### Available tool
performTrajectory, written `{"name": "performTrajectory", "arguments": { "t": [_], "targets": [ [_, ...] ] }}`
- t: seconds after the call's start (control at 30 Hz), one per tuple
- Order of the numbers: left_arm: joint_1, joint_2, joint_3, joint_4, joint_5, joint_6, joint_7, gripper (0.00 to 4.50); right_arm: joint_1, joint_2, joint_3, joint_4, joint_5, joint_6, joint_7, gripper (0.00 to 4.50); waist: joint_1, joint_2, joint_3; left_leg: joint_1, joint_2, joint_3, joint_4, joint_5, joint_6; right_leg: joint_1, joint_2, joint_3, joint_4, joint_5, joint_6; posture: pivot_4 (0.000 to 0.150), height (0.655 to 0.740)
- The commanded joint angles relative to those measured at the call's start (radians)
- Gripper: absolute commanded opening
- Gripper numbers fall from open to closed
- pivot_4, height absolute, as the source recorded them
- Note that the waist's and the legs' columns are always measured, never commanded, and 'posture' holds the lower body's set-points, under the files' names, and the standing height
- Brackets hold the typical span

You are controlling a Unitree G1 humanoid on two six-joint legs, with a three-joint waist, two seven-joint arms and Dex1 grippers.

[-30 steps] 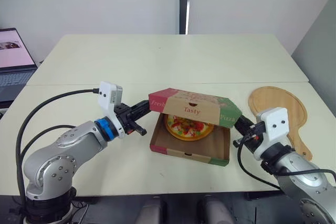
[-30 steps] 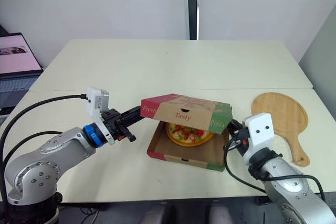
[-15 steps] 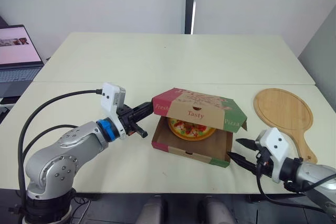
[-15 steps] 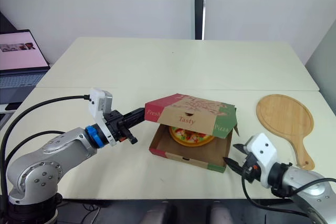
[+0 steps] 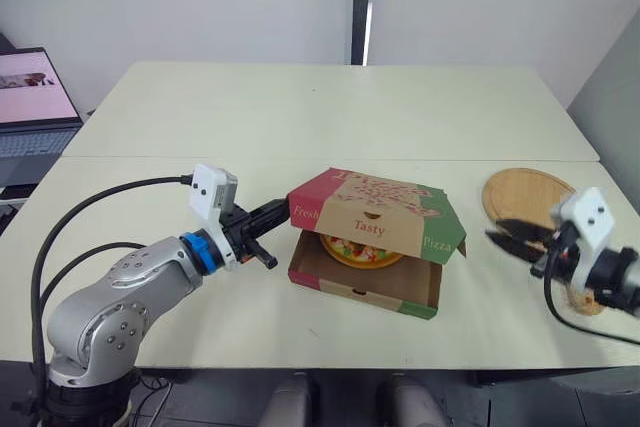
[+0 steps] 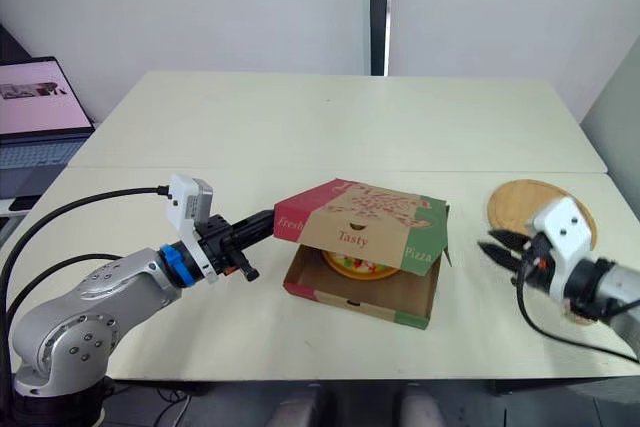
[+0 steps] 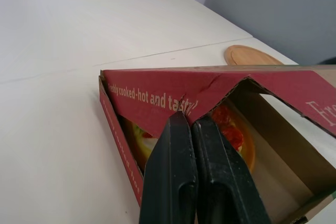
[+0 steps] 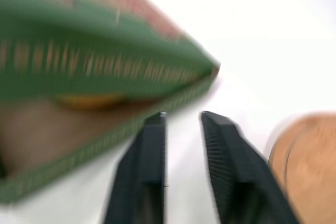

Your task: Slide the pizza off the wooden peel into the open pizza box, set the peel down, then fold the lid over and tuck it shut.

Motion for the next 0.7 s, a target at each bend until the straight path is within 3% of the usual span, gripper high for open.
{"name": "performTrajectory", "arguments": {
  "t": [0.03,0.37,0.7],
  "targets": [
    [0.022,0.01,-0.012,-0.015,0.024,-0.034,-0.027,0.0,-0.056,0.014,0.02,-0.034,0.055,0.068,-0.047,0.02,0.002,0.0,0.0,0.0,0.0,0.0,0.0,0.0,0.0,0.0,0.0,0.0,-0.001,0.0,0.0,0.15,0.7281],
    [0.065,0.024,-0.069,-0.023,0.077,-0.063,-0.093,0.0,-0.07,0.038,0.173,-0.086,0.02,0.055,-0.074,0.02,0.009,0.0,0.0,-0.001,0.0,0.0,0.0,0.0,0.0,0.0,-0.001,0.0,-0.002,0.0,0.0,0.15,0.7281],
    [0.053,0.032,-0.068,0.0,0.105,-0.073,-0.128,0.0,-0.023,0.009,0.115,-0.027,-0.033,0.025,-0.064,0.02,0.015,0.0,0.0,-0.001,-0.001,-0.001,0.0,0.0,0.0,0.0,-0.001,-0.001,-0.002,0.0,0.0,0.15,0.7281]
  ]
}}
